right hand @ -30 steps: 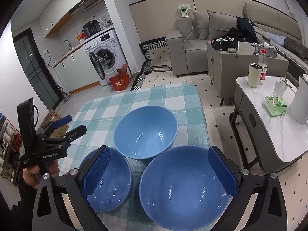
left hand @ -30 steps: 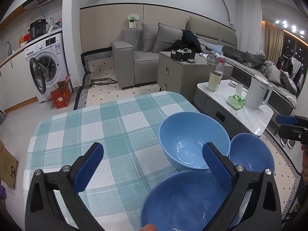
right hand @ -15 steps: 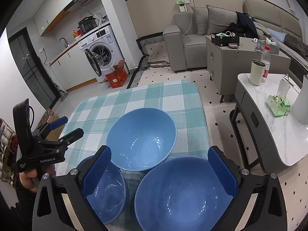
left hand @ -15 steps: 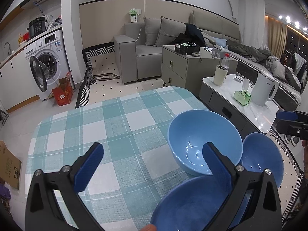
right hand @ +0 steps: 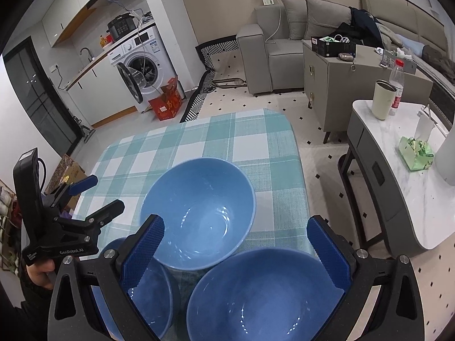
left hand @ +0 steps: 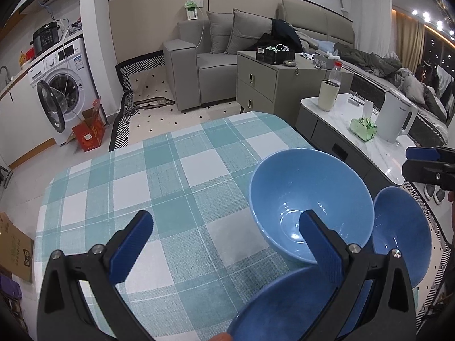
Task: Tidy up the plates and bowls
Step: 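Lower the open left tool and right tool around blue bowl rims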
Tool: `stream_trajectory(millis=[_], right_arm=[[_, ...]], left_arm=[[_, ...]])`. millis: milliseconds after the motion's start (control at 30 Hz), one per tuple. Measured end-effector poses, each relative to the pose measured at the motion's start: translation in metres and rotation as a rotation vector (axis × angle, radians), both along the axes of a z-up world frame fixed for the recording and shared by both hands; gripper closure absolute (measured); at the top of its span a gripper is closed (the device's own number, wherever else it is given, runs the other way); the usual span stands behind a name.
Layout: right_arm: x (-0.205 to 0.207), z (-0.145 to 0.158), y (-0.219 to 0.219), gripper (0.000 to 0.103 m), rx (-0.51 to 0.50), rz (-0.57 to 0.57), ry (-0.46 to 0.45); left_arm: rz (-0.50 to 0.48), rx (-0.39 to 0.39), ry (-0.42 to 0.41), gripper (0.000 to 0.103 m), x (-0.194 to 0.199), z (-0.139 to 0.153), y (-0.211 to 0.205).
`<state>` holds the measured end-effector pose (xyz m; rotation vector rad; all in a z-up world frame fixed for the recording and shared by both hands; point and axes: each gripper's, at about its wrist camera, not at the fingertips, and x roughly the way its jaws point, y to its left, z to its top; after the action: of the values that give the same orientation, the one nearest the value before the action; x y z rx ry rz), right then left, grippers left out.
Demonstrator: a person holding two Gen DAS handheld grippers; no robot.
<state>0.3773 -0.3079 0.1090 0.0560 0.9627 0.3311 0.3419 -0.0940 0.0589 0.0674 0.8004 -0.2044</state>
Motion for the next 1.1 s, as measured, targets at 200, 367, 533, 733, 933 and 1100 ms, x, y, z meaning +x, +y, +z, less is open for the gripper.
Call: stream_trajectory(millis=[200,367,533,733,933,1100], right_arm=[[0.009,-0.007,0.003,0.001,-0.001,0.0,0.014],[0.015,-0.013,0.004,0.001,-0.004,-0.005,0.027],[0.021,-0.022,0.004,0.001,-0.004,-0.01,0.048],[0.03,-0.033,0.005,0.001,-0.006,-0.01,0.073],[0.038,-0.044,0.01,0.001,-0.012,-0.001,0.101],[0.043,-0.052,0.011,0.006,-0.011,-0.001,0.124]], left_arm=[[-0.023,0.002,0.025,0.0,0.009,-0.005,-0.005],[-0.044,-0.001,0.04,0.0,0.015,-0.01,-0.01],[-0.048,-0.01,0.052,0.0,0.022,-0.013,-0.011],[-0.06,-0.024,0.083,0.0,0.028,-0.019,-0.012],[-0.065,-0.033,0.112,0.0,0.034,-0.026,-0.012],[-0.069,-0.03,0.132,0.001,0.038,-0.032,-0.012]])
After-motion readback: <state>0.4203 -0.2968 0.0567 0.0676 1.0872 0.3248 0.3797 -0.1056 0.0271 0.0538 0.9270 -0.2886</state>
